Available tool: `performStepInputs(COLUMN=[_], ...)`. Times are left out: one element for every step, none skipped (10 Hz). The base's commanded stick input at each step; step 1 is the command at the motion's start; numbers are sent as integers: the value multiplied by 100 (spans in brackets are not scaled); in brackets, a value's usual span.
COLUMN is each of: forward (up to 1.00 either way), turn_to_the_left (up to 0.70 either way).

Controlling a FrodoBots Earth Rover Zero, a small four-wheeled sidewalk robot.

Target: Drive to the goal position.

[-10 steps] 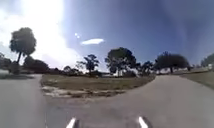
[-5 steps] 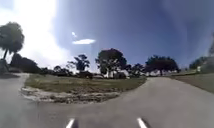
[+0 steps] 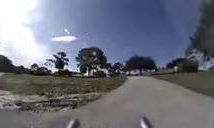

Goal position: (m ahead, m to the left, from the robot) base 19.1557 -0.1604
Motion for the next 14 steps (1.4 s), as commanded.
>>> performStepInputs(forward=[70, 70, 70, 70, 70, 70, 70, 70, 70, 70, 70, 70, 70, 70], turn_to_the_left=[0, 0, 0, 0, 0, 0, 0, 0, 0, 0, 0, 0, 0, 0])
